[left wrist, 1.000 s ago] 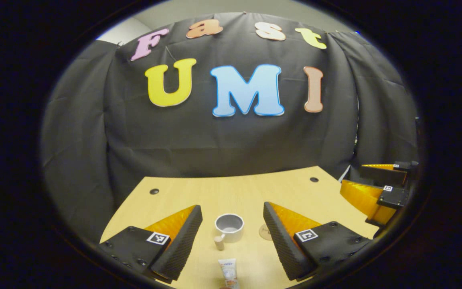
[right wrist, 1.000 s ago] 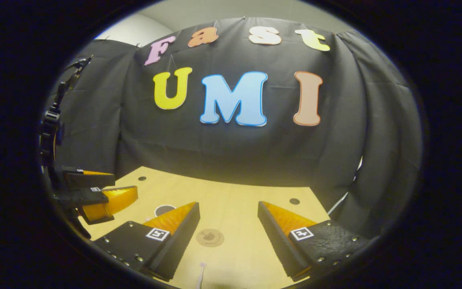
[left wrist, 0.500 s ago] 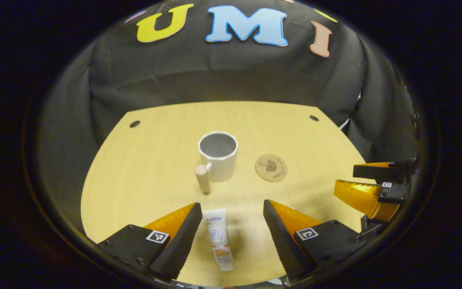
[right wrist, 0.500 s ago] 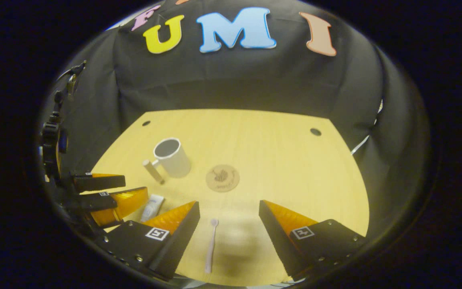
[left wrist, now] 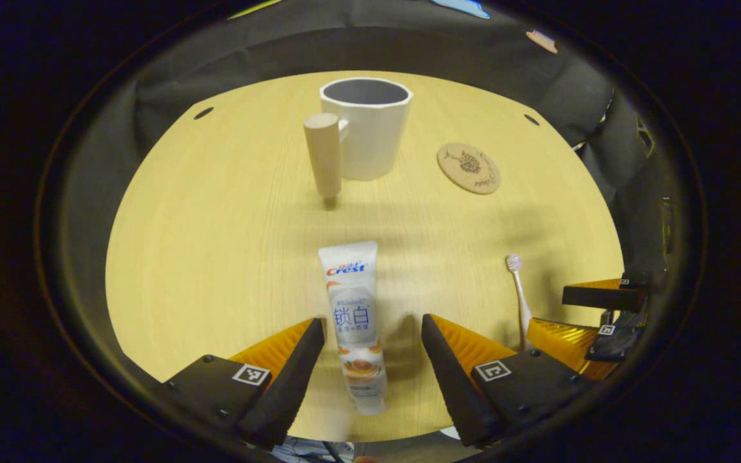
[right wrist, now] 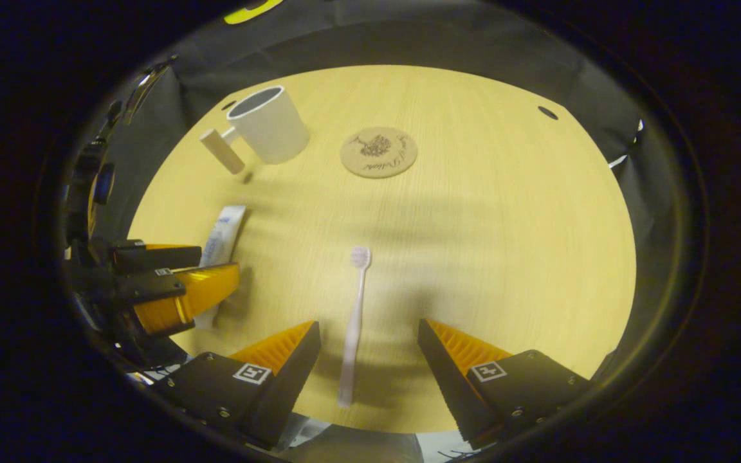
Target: Put the toothbrush and toothpaste on the desktop into the cup, then pick up the cup and place it on the coaster on the desktop.
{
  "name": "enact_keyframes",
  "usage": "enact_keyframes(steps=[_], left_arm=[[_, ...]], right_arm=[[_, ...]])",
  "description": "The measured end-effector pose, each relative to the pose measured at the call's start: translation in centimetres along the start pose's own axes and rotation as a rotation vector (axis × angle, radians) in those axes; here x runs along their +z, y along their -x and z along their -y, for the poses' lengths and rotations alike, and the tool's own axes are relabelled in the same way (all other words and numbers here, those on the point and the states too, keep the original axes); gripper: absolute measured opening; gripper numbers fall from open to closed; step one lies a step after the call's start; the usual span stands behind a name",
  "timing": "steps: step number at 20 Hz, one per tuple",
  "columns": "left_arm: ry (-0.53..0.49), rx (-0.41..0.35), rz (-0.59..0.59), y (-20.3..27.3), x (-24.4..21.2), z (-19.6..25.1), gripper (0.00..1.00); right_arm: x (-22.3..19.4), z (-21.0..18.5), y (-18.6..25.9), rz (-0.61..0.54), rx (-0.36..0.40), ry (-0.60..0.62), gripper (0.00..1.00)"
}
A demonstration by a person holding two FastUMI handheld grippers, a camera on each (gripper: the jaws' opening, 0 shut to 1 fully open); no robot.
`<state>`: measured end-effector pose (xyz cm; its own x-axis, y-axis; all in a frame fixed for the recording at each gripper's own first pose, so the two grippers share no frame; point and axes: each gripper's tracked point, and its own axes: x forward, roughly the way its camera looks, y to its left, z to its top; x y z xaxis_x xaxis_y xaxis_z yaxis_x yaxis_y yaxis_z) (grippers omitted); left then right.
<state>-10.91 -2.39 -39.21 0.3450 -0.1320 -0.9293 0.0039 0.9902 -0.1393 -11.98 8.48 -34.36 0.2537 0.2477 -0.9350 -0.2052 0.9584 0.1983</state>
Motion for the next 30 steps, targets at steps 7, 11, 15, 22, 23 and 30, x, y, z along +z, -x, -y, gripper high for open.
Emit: enact_keyframes(steps=[7, 11, 15, 22, 23, 30], left_arm=[[0.005, 0.061, -0.096, -1.0, -0.9, -1.2, 0.98], [0.011, 0.061, -0.159, -1.2, -0.8, -1.3, 0.97], [0.02, 0.062, -0.21, -1.3, -0.9, -1.2, 0.98], [0.023, 0.065, -0.223, -1.3, -0.7, -0.6, 0.45], [0.021, 0.065, -0.229, -1.2, -0.7, -0.6, 0.39], [0.003, 0.068, -0.235, -1.0, -0.6, -0.4, 0.23]], right_arm=[[-1.4, 0.5, -1.5, -0.075, -0.052, 0.018, 0.94], [-1.9, 0.3, -1.7, -0.166, -0.094, -0.031, 0.98], [-1.5, 0.4, -1.8, -0.223, -0.118, -0.168, 0.98], [-0.8, 0.5, -2.5, -0.246, -0.125, -0.239, 0.19], [-0.8, 0.4, -2.0, -0.252, -0.117, -0.231, 0.1], [-0.6, 0.5, -2.0, -0.247, -0.11, -0.217, 0.02]])
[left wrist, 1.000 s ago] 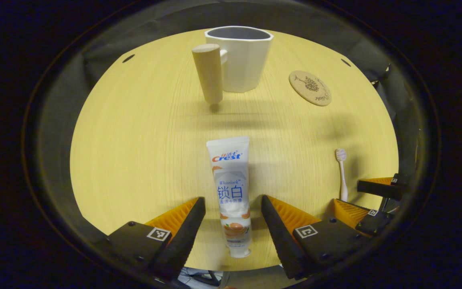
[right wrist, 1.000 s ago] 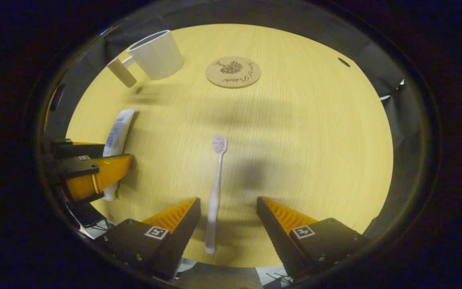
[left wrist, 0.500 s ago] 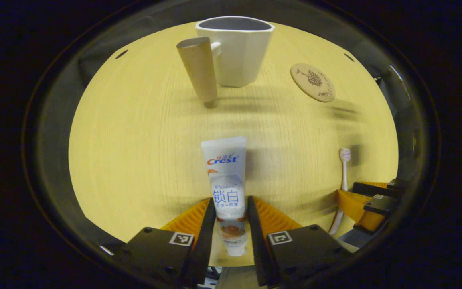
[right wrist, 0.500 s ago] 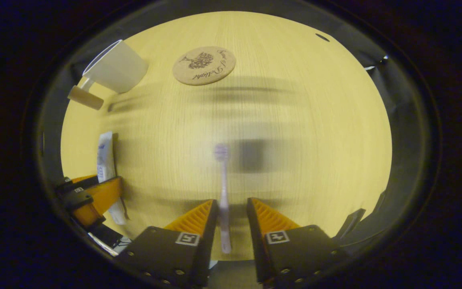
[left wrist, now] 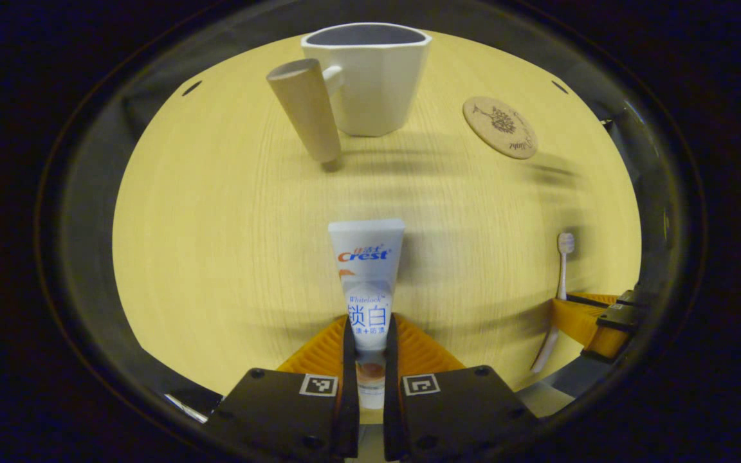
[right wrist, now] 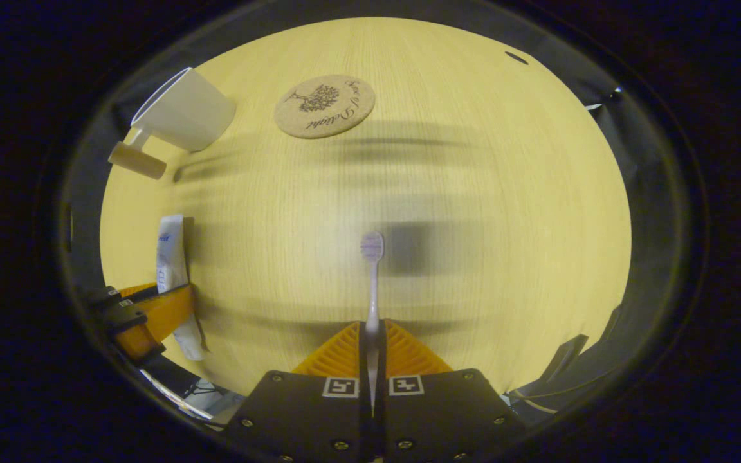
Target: Put the toothbrush and toothpaste on the desktop into the cup, then pick up the cup and place it on the coaster on the desktop.
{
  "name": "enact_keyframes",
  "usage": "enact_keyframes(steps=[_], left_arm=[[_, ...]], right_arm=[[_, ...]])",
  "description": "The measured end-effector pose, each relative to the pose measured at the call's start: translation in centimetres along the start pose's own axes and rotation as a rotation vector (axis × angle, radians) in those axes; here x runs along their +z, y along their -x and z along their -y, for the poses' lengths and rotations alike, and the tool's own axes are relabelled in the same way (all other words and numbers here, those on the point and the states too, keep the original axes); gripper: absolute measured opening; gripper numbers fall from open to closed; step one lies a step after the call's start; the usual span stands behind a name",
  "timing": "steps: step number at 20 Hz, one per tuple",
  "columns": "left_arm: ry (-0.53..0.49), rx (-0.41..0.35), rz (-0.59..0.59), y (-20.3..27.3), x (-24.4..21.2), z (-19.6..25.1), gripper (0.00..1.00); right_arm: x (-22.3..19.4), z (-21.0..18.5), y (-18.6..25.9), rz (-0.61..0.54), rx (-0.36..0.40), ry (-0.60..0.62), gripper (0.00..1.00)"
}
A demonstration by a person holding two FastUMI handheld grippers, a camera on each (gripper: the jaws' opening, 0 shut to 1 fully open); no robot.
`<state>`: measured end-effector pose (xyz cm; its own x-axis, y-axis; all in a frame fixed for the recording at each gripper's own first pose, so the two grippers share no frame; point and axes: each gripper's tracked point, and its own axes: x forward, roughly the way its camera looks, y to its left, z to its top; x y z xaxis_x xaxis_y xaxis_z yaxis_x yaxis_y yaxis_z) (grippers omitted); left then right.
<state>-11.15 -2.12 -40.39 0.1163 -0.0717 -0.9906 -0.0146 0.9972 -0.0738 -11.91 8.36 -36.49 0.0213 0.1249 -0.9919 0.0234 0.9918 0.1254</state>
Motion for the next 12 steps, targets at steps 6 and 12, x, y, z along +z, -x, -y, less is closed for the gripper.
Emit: enact_keyframes(steps=[6, 12], left_arm=[[0.004, -0.025, 0.011, 1.5, -0.1, 0.4, 0.22], [0.004, -0.075, 0.115, 7.3, 2.2, 2.2, 0.22]], right_arm=[[0.1, 0.0, 0.1, -0.012, 0.016, -0.007, 0.02], [0.1, 0.1, 0.1, -0.009, 0.02, -0.001, 0.02]])
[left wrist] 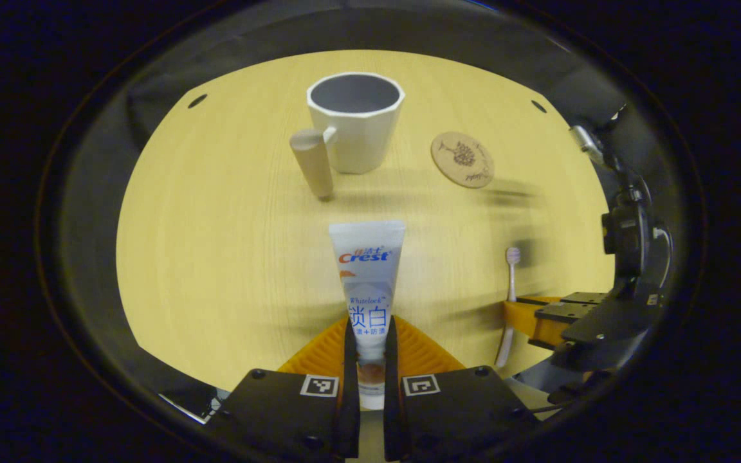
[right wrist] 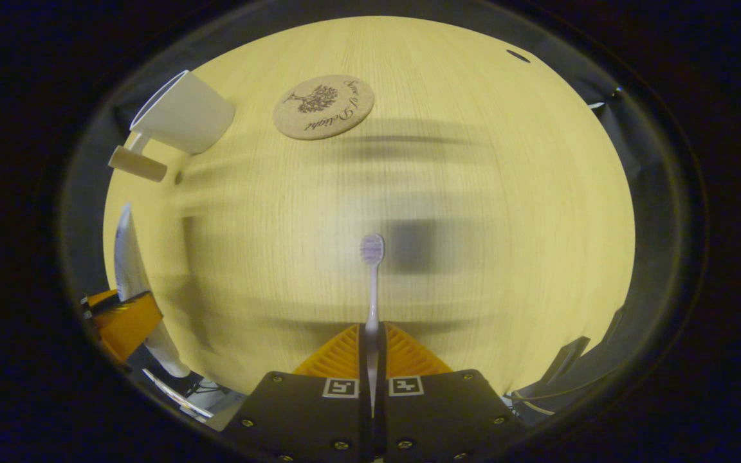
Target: Put the toothbrush and toothpaste on the desktop into the cup, then pick up the cup and place it on the coaster on the desktop.
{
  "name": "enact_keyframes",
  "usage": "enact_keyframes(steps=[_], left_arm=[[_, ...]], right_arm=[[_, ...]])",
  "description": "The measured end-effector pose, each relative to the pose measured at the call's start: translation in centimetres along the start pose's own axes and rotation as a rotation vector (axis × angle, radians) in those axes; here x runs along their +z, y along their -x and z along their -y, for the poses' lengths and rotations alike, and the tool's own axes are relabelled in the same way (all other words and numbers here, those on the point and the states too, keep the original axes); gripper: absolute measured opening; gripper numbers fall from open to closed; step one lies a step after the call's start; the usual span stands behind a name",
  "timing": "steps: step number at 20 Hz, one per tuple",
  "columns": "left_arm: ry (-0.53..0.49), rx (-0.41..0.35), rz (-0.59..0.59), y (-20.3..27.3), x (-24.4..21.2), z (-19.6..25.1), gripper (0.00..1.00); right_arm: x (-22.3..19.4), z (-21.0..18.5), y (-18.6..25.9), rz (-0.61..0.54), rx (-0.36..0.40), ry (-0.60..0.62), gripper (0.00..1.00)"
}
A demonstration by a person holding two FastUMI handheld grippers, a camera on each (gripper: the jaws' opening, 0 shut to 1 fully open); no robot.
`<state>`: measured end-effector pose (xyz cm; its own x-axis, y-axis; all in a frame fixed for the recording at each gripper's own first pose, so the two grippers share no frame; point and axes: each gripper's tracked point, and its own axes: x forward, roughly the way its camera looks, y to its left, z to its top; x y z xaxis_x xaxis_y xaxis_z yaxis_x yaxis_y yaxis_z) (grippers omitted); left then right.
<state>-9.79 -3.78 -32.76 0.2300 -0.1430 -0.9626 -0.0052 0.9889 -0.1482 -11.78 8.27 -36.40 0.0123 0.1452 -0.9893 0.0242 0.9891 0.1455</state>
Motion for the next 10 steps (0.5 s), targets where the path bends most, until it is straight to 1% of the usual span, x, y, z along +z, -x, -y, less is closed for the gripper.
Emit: enact_keyframes(steps=[6, 10], left_arm=[[-0.052, -0.018, 0.143, 5.5, 6.3, 1.5, 0.22], [-0.066, -0.018, 0.218, 7.2, 12.0, 1.4, 0.22]], right_arm=[[0.0, 0.0, 0.0, 0.0, 0.004, 0.002, 0.03], [0.0, 0.0, -0.1, 0.001, 0.002, 0.004, 0.03]])
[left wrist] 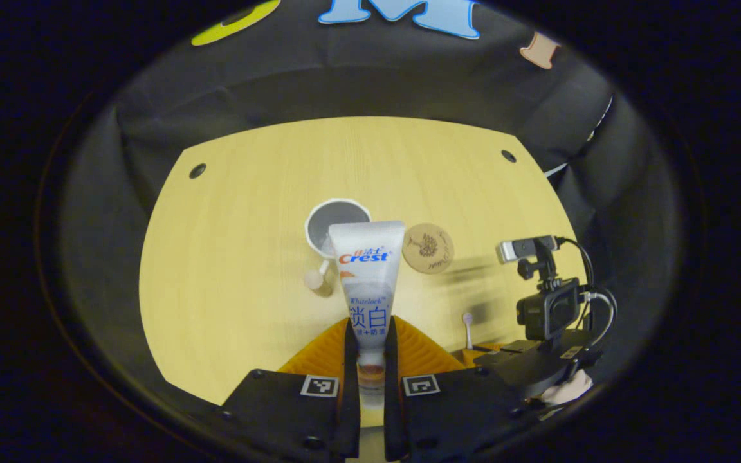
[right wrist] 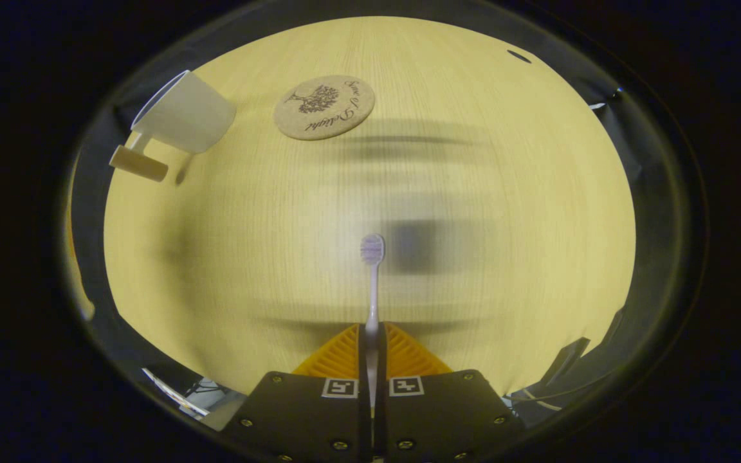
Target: Put the toothbrush and toothpaste on the desktop into the cup, then pick up the cup and place it on the coaster on the desktop.
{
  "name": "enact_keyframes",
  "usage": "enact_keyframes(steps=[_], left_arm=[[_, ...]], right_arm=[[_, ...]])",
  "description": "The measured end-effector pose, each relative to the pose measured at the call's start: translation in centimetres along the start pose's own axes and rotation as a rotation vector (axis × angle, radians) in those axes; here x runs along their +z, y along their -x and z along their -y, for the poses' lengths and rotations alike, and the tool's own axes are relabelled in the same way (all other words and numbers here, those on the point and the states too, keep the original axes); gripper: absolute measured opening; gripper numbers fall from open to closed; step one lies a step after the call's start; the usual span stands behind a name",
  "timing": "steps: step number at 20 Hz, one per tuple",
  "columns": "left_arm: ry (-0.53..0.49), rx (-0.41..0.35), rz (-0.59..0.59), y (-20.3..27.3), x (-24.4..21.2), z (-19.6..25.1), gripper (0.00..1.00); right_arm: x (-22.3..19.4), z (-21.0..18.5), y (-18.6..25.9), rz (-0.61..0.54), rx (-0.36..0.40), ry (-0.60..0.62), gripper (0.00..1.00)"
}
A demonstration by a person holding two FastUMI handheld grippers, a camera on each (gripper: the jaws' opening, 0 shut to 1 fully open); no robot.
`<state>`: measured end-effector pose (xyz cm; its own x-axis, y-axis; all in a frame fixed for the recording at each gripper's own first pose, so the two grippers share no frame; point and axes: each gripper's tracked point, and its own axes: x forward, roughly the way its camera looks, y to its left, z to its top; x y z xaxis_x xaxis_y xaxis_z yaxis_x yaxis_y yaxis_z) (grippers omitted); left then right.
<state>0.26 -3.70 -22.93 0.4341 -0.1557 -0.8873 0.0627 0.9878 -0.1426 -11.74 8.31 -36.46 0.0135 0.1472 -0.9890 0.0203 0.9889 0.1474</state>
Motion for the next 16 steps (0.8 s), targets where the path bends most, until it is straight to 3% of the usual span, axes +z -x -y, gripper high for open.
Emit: enact_keyframes(steps=[9, 16], left_arm=[[-0.119, 0.075, 0.165, -3.4, 10.9, -3.4, 0.22], [-0.127, 0.018, 0.279, -7.1, 13.8, -2.5, 0.22]], right_arm=[[0.0, 0.0, 0.0, 0.005, -0.004, -0.003, 0.02], [-0.1, 0.0, 0.1, 0.006, -0.004, -0.001, 0.02]])
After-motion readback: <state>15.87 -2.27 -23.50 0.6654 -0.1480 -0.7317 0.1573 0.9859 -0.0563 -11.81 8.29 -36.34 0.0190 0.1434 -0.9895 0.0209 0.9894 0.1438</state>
